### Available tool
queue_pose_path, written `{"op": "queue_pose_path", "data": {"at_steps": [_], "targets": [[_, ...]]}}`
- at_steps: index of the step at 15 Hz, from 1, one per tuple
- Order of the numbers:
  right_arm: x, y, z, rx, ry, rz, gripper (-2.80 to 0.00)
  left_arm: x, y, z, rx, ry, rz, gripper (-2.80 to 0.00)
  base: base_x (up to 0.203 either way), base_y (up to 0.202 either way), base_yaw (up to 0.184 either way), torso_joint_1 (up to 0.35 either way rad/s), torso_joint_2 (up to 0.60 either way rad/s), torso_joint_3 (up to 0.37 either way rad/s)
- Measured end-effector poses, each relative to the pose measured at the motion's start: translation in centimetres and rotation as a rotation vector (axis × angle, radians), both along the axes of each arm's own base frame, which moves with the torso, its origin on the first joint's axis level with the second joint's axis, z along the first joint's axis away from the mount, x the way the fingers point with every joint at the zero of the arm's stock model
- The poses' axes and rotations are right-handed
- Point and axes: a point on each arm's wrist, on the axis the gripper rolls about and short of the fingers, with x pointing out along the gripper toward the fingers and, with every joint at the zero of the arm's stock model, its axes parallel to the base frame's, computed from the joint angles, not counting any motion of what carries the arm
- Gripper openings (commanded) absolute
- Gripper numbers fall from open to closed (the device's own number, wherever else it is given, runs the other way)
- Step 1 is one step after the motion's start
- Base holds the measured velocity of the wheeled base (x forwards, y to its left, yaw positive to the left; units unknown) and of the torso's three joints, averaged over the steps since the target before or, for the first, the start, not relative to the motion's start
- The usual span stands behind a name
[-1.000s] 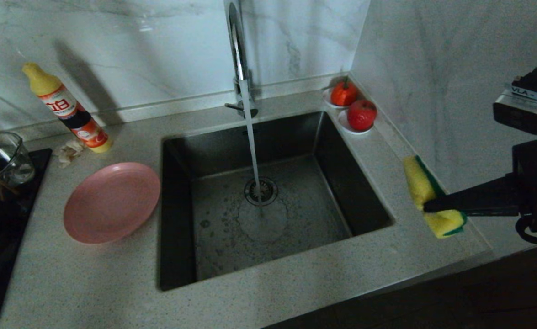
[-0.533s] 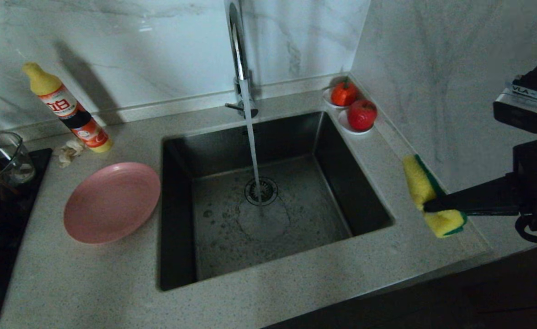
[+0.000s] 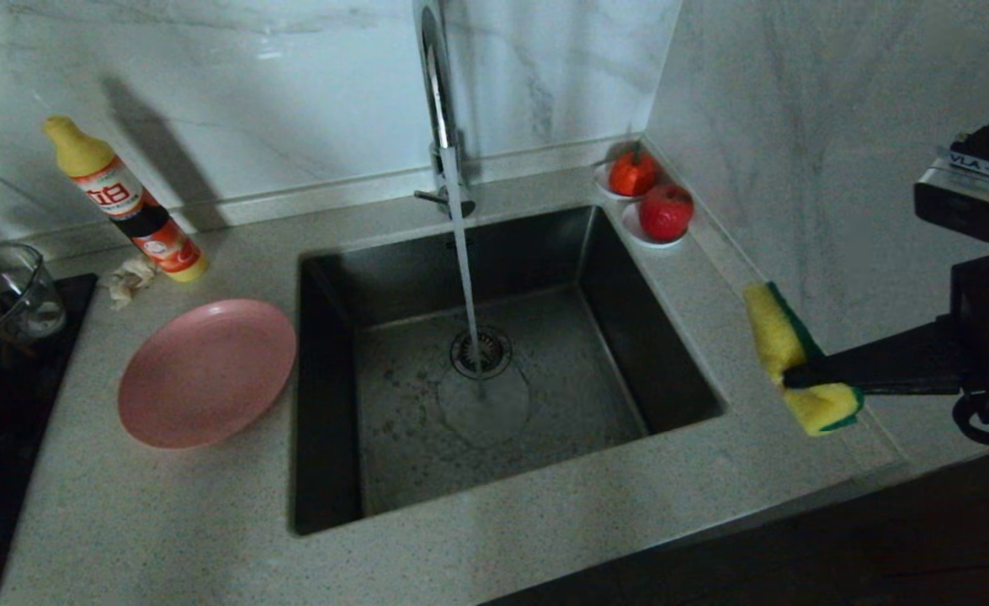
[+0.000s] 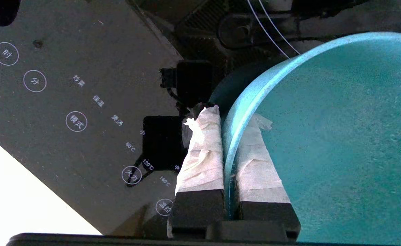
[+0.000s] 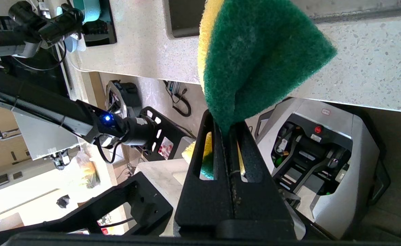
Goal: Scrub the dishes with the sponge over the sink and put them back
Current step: Place the bowl on the table
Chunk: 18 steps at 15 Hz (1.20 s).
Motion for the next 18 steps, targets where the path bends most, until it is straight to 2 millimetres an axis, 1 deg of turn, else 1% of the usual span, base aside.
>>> {"op": "queue_pose_path", "data": {"at_steps": [6,8,12,14,18], "targets": [[-0.1,0.0,-0.1,-0.001,0.002,-0.001,-2.80,-0.1,-0.2,0.1,-0.017,-0.005,-0.009,-2.80,0.000,0.000,0.000,0.000,0.00,0.000],[-0.1,0.0,-0.2,-0.003,0.004,0.000,-2.80,-0.2,-0.5,0.6,-0.023,-0.026,-0.022,-2.80,0.000,0.000,0.000,0.000,0.00,0.000],[-0.1,0.0,-0.2,-0.004,0.005,0.001,-2.80,-0.5,-1.1,2.3,-0.021,-0.040,-0.021,-2.80,0.000,0.000,0.000,0.000,0.00,0.000],[-0.1,0.0,-0.3,-0.006,0.009,0.001,-2.80,-0.6,-1.1,2.7,-0.030,-0.033,-0.020,-2.80,0.000,0.000,0.000,0.000,0.00,0.000],[-0.1,0.0,-0.3,-0.005,0.009,0.000,-2.80,-0.6,-1.1,2.8,-0.018,-0.029,-0.028,-2.80,0.000,0.000,0.000,0.000,0.00,0.000]]}}
